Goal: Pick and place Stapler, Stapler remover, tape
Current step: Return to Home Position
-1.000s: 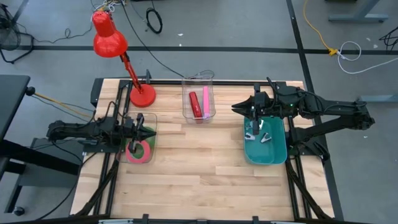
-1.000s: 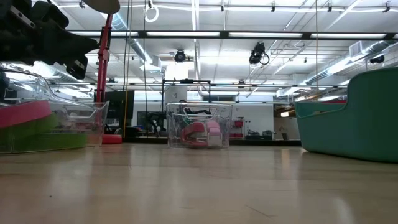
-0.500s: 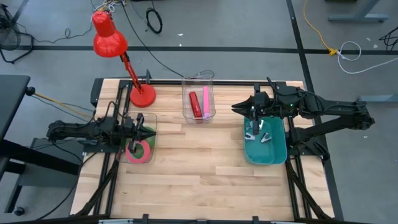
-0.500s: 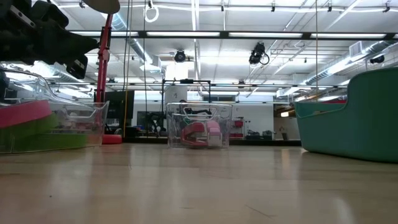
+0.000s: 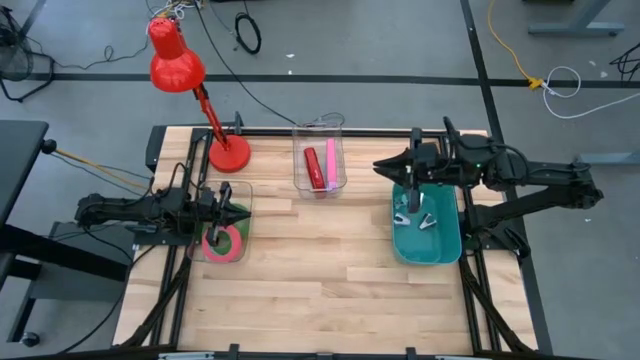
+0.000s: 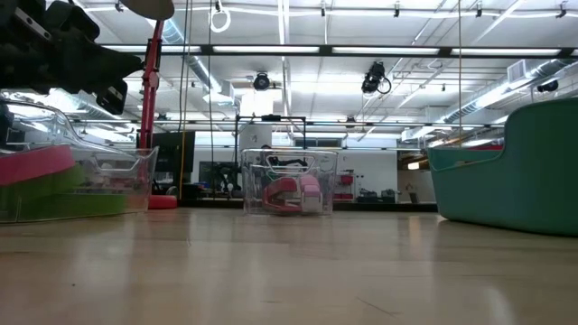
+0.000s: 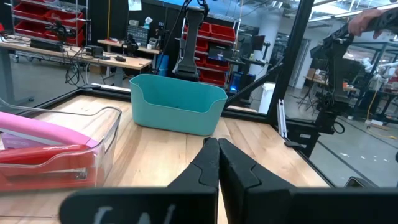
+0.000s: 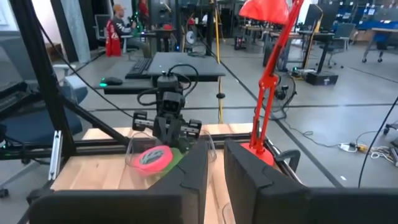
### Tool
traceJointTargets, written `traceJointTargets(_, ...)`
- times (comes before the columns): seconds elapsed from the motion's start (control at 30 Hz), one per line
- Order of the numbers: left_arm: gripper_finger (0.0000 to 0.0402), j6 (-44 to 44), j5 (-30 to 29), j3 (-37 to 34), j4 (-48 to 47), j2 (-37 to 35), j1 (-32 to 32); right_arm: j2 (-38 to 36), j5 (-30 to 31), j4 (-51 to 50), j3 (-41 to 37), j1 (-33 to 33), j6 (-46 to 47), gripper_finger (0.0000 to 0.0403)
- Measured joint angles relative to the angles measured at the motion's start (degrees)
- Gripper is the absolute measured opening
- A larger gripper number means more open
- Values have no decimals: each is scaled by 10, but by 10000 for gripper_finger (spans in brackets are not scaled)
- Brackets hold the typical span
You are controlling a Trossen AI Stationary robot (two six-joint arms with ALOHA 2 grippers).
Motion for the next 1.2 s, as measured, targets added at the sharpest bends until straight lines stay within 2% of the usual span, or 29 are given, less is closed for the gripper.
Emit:
traceJointTargets(0.17,3,0,0,0,0,0,0,-26,0,33,-31,0,0,57)
traceJointTargets(0.4,3,0,0,0,0,0,0,-99,-21,196,-169,0,-6,57)
traceJointTargets(0.57,3,0,0,0,0,0,0,-145,-64,276,-262,0,-11,57)
traceJointTargets(0.7,3,0,0,0,0,0,0,-180,-67,325,-328,0,-11,57)
traceJointTargets(0.93,3,0,0,0,0,0,0,-237,-61,381,-431,0,-22,57)
traceJointTargets(1.2,3,0,0,0,0,0,0,-317,-50,384,-519,0,-51,57)
